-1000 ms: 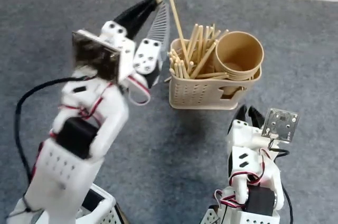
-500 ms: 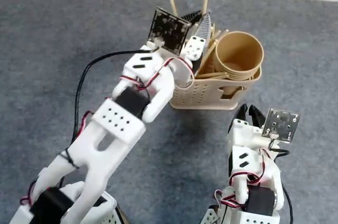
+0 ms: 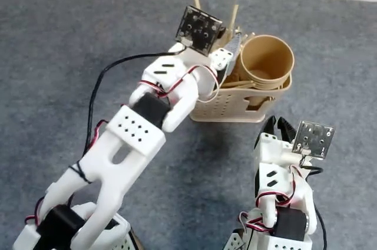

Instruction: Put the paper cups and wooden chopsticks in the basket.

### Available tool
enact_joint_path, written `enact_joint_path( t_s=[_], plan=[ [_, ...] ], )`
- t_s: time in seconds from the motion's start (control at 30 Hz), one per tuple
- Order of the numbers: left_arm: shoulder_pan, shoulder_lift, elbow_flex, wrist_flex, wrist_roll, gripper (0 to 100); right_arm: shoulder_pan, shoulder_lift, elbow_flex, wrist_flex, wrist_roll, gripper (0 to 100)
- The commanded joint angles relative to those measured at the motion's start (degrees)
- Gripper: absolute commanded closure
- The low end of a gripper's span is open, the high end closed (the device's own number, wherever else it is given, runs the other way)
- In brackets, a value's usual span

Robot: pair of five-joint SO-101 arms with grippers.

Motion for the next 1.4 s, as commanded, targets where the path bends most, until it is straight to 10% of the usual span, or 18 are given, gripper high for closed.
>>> enact_joint_path(
  t_s=[0.0, 0.87, 1.37],
  plan=[
    [-0.04, -3.47, -7.25, 7.03, 0.26, 88, -0.22, -0.22, -0.31, -1.45, 0.79, 92.9],
    [-24.92, -15.60, -1.63, 37.10, -8.62, 90, -0.48, -0.22, 1.45, -2.42, 0.79, 92.9],
    [-22.37, -11.30, 27.03, 13.36, -8.44, 84, -0.48, -0.22, 1.80, -3.82, 0.79, 92.9]
  ],
)
